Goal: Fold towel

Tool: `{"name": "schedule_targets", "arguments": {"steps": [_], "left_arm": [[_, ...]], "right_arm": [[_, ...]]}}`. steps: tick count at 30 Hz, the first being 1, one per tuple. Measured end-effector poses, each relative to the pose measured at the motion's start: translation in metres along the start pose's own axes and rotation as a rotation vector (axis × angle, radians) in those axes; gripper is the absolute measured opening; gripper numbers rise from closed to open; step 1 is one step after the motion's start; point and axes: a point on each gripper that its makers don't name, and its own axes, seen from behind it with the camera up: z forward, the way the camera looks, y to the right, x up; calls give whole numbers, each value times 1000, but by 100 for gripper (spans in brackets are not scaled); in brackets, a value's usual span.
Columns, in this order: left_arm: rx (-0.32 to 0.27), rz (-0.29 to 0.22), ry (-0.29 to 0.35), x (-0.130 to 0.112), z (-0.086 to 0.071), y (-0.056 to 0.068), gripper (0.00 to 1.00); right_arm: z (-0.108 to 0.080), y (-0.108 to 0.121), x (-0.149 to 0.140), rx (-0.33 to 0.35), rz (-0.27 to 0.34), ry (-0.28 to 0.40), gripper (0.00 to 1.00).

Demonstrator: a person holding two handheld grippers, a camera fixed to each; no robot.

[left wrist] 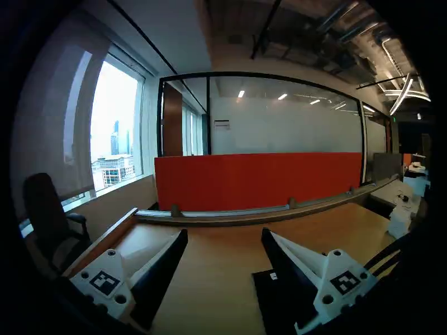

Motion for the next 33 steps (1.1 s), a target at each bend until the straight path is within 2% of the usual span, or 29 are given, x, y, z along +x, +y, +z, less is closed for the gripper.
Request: {"name": "schedule_targets", "arguments": {"steps": [6, 15, 23, 33], "left_arm": [[-51, 18, -48, -10, 4, 14, 98], [-189, 58, -148, -34, -2, 41, 99], [-269, 84, -212, -62, -4, 59, 98], [-339, 138, -299, -114, -8, 78, 98]], "right_arm": [[1, -28, -5, 119, -55, -51, 99], [-2, -67, -17, 296, -95, -142, 100], [-6, -85, -46, 382, -149, -221, 100], [-13, -109, -104, 460, -186, -338, 100]]}}
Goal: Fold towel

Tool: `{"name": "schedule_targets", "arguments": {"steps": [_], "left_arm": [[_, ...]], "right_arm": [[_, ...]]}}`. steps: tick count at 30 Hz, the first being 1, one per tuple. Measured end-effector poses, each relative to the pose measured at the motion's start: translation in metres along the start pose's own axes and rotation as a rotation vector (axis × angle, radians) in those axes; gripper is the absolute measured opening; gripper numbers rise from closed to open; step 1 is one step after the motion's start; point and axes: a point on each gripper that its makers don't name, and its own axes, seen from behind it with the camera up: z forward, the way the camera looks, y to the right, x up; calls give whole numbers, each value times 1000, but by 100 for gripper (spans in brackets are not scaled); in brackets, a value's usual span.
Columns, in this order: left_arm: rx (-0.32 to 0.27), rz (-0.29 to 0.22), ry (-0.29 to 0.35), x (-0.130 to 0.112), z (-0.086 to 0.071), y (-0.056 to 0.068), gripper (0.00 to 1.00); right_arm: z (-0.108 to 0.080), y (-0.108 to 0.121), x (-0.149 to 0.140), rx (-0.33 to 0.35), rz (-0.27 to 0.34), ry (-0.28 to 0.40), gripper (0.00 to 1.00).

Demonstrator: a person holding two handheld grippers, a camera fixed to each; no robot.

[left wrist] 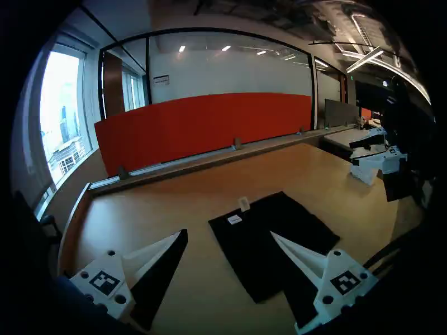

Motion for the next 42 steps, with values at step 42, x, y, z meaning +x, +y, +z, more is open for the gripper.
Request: {"name": "schedule_targets", "arguments": {"steps": [42], "left_arm": [[-220, 55, -454, -198, 60, 72, 98]], "right_arm": [[47, -66, -221, 226, -45, -413, 100]]}}
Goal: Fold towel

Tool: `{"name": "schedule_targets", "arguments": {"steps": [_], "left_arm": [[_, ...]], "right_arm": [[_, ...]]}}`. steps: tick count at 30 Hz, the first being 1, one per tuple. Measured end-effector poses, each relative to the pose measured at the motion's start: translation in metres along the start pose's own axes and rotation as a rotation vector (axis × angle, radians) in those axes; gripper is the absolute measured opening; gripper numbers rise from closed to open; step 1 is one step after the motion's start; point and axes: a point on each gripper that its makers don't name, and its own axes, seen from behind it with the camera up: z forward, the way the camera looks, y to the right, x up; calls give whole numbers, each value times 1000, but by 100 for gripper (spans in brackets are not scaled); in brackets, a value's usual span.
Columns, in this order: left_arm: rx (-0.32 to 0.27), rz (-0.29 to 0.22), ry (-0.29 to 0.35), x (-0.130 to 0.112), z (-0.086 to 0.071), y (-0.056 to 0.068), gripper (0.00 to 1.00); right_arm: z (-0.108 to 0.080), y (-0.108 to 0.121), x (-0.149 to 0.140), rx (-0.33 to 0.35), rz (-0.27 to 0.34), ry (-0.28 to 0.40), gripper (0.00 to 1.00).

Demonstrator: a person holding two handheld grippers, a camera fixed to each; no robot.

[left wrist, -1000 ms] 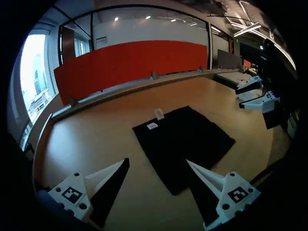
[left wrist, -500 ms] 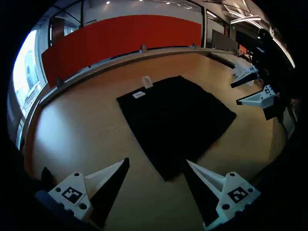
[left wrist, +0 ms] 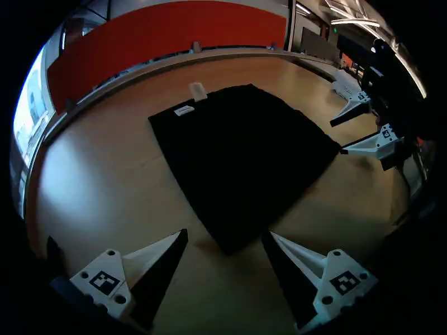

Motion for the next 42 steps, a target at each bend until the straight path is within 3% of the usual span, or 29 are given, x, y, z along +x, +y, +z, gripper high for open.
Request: {"name": "schedule_targets", "arguments": {"steps": [9, 17, 23, 33, 37, 42], "left_arm": [[-7, 25, -18, -2, 8, 6, 95], [4, 30, -30, -4, 6, 3, 81], [5, 30, -28, -5, 6, 5, 75], [2, 34, -36, -4, 6, 9, 46], [8, 25, -37, -3, 7, 8, 29], [26, 9, -39, -3, 8, 6, 12]], "right_arm": [[3, -1, -10, 24, 2, -29, 94], [5, -4, -13, 44, 14, -43, 85], [4, -6, -13, 53, 8, -47, 70], [4, -6, -12, 57, 10, -51, 37], [5, -9, -11, 64, 8, -51, 23], [6, -14, -11, 75, 7, -52, 16]]}}
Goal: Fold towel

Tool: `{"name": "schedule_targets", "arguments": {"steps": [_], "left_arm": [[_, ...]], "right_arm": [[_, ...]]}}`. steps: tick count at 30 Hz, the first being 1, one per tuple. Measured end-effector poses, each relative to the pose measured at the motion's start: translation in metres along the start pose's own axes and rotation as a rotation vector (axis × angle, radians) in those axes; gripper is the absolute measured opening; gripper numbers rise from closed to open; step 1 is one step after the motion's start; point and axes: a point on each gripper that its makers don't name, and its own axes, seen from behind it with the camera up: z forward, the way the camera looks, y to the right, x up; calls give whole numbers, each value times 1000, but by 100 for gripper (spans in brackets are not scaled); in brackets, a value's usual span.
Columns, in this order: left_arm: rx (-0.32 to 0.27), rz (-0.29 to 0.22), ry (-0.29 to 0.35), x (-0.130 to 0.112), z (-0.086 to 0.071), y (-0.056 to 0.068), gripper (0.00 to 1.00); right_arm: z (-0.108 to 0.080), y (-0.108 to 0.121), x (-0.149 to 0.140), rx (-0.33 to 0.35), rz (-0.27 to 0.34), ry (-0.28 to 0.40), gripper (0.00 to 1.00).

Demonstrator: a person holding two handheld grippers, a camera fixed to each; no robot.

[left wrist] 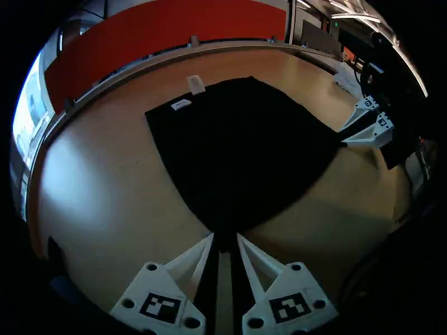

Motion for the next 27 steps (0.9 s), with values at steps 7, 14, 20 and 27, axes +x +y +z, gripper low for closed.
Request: {"name": "schedule_targets", "arguments": {"steps": [7, 14, 20, 27], "left_arm": [[8, -15, -10, -1, -2, 1, 11], [1, -60, -3, 5, -12, 3, 11], [2, -95, 30, 18, -28, 5, 11], [0, -127, 47, 28, -52, 11, 11]], "right_arm": [[-3, -1, 4, -18, 9, 14, 15], [-17, 1, 18, -29, 25, 51, 15], [-35, 2, 34, -44, 23, 88, 15], [-57, -1, 51, -54, 24, 124, 15]]}}
